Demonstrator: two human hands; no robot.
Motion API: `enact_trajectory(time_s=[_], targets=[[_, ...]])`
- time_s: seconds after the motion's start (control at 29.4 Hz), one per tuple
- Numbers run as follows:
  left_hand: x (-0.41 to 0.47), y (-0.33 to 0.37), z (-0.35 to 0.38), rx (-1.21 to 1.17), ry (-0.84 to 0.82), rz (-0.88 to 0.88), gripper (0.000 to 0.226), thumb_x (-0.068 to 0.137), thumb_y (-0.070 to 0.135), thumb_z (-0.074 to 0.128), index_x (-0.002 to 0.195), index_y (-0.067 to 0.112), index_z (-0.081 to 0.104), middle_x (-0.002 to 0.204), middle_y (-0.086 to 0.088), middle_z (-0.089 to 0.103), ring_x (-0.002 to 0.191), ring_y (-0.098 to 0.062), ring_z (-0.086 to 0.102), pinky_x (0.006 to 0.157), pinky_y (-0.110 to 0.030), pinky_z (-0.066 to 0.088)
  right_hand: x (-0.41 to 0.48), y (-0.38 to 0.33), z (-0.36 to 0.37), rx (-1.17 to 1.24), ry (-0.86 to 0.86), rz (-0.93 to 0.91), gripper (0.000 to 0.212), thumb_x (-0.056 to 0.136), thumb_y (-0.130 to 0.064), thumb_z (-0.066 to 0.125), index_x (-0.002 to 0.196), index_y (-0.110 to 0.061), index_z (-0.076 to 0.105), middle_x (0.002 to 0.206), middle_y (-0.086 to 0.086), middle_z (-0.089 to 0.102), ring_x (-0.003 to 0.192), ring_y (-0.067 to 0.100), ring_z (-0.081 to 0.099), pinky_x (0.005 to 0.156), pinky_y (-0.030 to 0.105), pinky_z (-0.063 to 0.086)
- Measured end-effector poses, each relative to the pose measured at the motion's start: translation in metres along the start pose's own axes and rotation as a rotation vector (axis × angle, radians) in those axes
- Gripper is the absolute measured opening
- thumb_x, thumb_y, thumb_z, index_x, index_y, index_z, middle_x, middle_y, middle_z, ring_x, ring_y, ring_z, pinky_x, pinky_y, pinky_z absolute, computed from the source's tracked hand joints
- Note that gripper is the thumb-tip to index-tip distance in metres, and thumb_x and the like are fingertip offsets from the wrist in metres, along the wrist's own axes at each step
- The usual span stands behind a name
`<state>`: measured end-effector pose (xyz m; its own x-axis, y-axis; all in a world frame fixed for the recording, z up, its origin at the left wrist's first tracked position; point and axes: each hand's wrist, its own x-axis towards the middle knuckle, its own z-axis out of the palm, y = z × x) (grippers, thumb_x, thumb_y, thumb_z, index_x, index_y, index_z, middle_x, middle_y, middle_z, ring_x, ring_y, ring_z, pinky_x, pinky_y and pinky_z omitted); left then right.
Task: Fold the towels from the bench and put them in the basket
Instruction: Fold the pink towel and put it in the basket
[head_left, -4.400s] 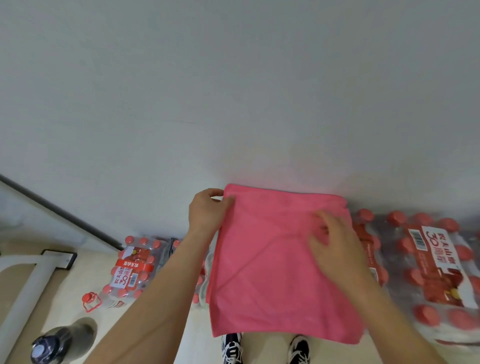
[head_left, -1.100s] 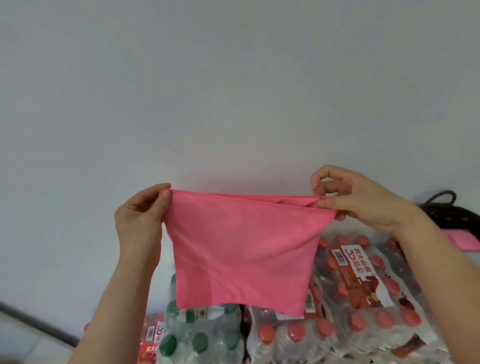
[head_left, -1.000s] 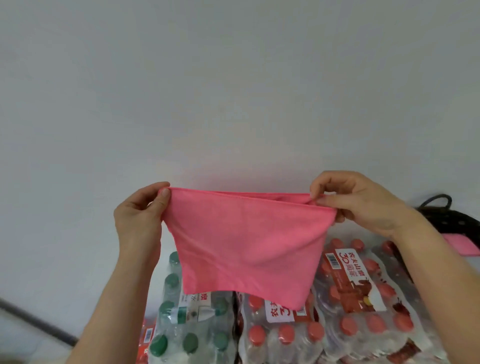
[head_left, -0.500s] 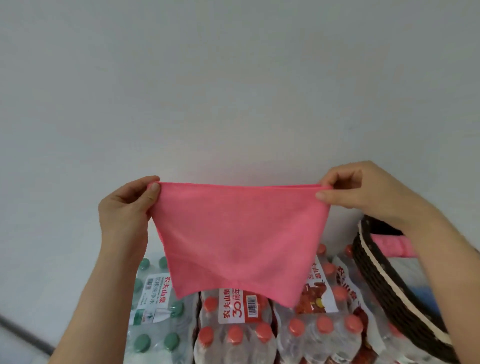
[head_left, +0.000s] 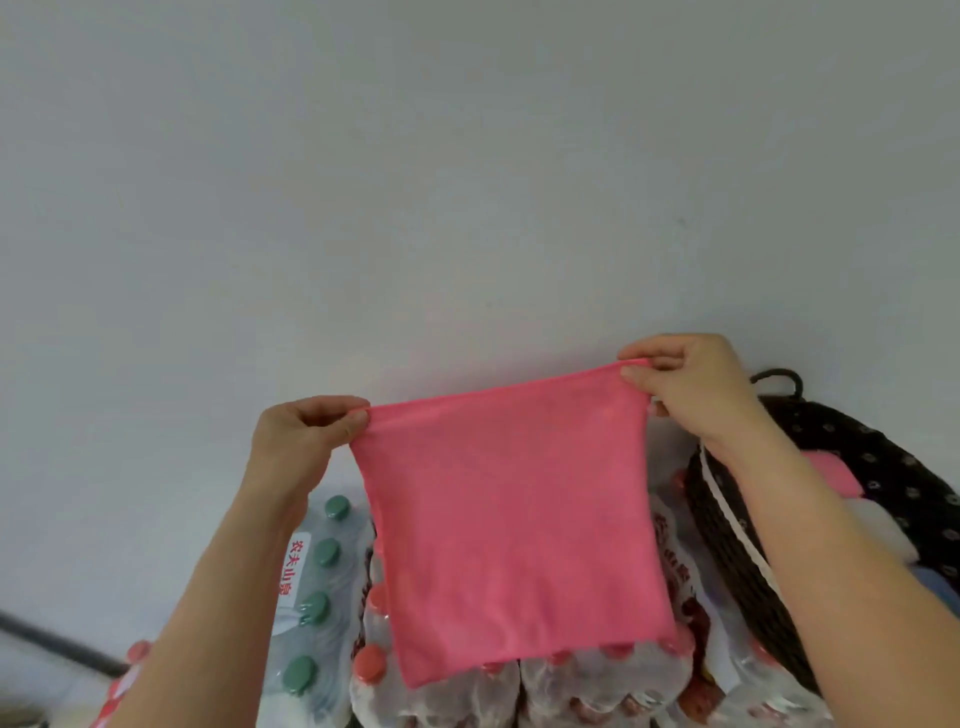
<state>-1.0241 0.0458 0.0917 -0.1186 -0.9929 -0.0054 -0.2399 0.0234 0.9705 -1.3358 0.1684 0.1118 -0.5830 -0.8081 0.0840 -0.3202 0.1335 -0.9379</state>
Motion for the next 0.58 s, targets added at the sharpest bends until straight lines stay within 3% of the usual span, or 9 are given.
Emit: enact_trajectory(time_s=[0.07,0.1,0.2,0.31,0.44,0.51,0.58], targets=[[0.001,0.008,0.007,-0.071,0.081,0.118,0.013,0.081,0.006,0.072,0.088,0.017,0.074,0.072,0.009,0.070,0.059,0.007,0.058,0.057,-0.010,0.042,0.003,-0.003,0.000,0.122,0.099,-0.055,0.024,0.083,0.002,0.069,0.082,-0.022,0.072,0.089,0.010,0.072,0.080,0.020,0.068,0.073,0.032,0.060],[0.000,0.014,0.008,-0.091,0.110,0.185,0.014,0.082,0.006,0.071,0.087,0.019,0.073,0.070,0.012,0.068,0.058,0.004,0.057,0.054,-0.009,0.041,0.003,-0.008,-0.002,0.155,0.132,-0.107,0.025,0.083,0.002,0.068,0.082,-0.023,0.072,0.086,0.007,0.071,0.085,0.023,0.069,0.079,0.035,0.059],[-0.006,0.031,0.005,-0.156,0.133,0.380,0.019,0.086,0.002,0.065,0.087,0.020,0.070,0.069,0.004,0.066,0.058,-0.008,0.058,0.052,-0.016,0.044,-0.006,-0.030,-0.010,0.172,0.228,-0.303,0.029,0.083,0.001,0.068,0.083,-0.027,0.070,0.083,-0.003,0.070,0.082,0.012,0.068,0.080,0.025,0.055],[-0.024,0.034,-0.007,-0.258,0.083,0.456,0.021,0.085,0.001,0.066,0.085,0.021,0.070,0.070,0.004,0.070,0.064,-0.016,0.065,0.065,-0.024,0.054,-0.037,-0.033,-0.012,0.167,0.291,-0.353,0.030,0.083,0.003,0.064,0.083,-0.028,0.068,0.081,-0.012,0.068,0.078,0.000,0.064,0.077,0.014,0.049],[-0.058,-0.013,-0.012,-0.209,0.052,0.282,0.009,0.081,0.019,0.070,0.074,0.023,0.073,0.066,0.004,0.070,0.063,-0.013,0.064,0.064,-0.018,0.053,-0.097,0.025,0.009,0.089,0.204,-0.199,0.023,0.090,-0.002,0.058,0.082,-0.020,0.069,0.077,-0.003,0.069,0.078,0.008,0.064,0.072,0.016,0.051],[-0.077,-0.057,-0.008,-0.092,0.035,0.123,0.012,0.083,0.013,0.069,0.074,0.020,0.072,0.063,0.005,0.070,0.060,-0.010,0.064,0.060,-0.017,0.054,-0.129,0.069,0.027,0.021,0.188,-0.022,0.020,0.090,-0.010,0.061,0.078,-0.023,0.069,0.073,0.000,0.069,0.073,0.010,0.064,0.068,0.025,0.053],[-0.092,-0.102,-0.005,0.063,-0.027,-0.016,0.012,0.083,0.005,0.070,0.080,0.017,0.073,0.065,0.000,0.071,0.062,-0.014,0.066,0.063,-0.024,0.057,-0.158,0.106,0.045,-0.069,0.215,0.137,0.022,0.086,-0.010,0.067,0.076,-0.030,0.067,0.071,-0.005,0.068,0.070,0.006,0.063,0.066,0.025,0.050]])
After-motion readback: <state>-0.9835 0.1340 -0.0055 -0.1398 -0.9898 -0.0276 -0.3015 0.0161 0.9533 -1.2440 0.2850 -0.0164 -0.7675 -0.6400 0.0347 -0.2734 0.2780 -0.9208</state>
